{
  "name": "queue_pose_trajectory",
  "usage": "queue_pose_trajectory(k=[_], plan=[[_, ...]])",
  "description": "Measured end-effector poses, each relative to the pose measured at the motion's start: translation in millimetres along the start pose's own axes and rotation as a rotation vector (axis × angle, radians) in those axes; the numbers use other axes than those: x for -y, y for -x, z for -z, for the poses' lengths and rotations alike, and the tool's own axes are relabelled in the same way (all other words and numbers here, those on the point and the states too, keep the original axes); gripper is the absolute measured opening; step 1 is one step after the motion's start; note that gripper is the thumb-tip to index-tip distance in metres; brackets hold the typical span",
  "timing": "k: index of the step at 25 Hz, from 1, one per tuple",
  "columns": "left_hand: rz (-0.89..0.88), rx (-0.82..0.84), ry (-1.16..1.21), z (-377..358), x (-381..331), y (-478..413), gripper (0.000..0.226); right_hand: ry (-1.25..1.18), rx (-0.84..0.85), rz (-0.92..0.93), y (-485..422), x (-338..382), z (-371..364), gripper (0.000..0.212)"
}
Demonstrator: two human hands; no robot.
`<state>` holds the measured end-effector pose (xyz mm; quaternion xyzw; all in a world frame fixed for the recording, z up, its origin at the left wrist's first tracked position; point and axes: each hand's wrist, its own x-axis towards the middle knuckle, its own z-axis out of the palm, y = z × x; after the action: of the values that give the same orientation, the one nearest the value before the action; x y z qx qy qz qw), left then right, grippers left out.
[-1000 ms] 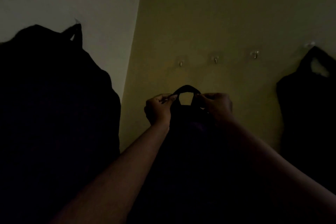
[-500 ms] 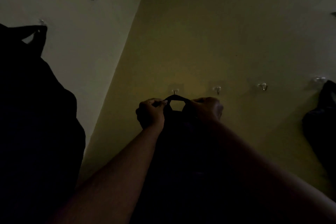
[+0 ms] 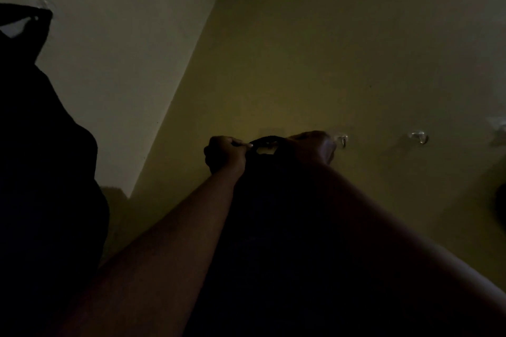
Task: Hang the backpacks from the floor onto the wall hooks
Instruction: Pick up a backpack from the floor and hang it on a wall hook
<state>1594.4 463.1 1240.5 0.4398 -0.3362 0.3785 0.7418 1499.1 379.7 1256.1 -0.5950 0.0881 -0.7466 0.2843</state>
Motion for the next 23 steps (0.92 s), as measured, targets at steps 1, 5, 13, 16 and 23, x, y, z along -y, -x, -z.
queue_pose_trajectory(k=[1, 5, 13, 16, 23], plan=[[0.015, 0.017, -0.012, 2.4, 1.6, 1.3, 0.020, 0.022, 0.026, 0.002, 0.2, -2.8, -0.4, 0.026], [-0.006, 0.084, -0.055, 14.4, 7.3, 15.4, 0.020, 0.085, 0.028, 0.012, 15.4, -10.4, -2.4, 0.030], [-0.028, 0.352, -0.174, 50.4, -13.1, 44.7, 0.029, 0.171, 0.309, 0.054, 54.7, -4.5, 39.3, 0.030], [0.055, 0.457, -0.151, 66.8, -31.0, 63.4, 0.035, 0.202, 0.457, 0.145, 67.6, -1.9, 64.0, 0.036], [0.202, 0.447, 0.134, 109.0, -68.9, 151.6, 0.035, -0.110, 0.432, -0.135, 128.8, 0.6, 139.3, 0.040]])
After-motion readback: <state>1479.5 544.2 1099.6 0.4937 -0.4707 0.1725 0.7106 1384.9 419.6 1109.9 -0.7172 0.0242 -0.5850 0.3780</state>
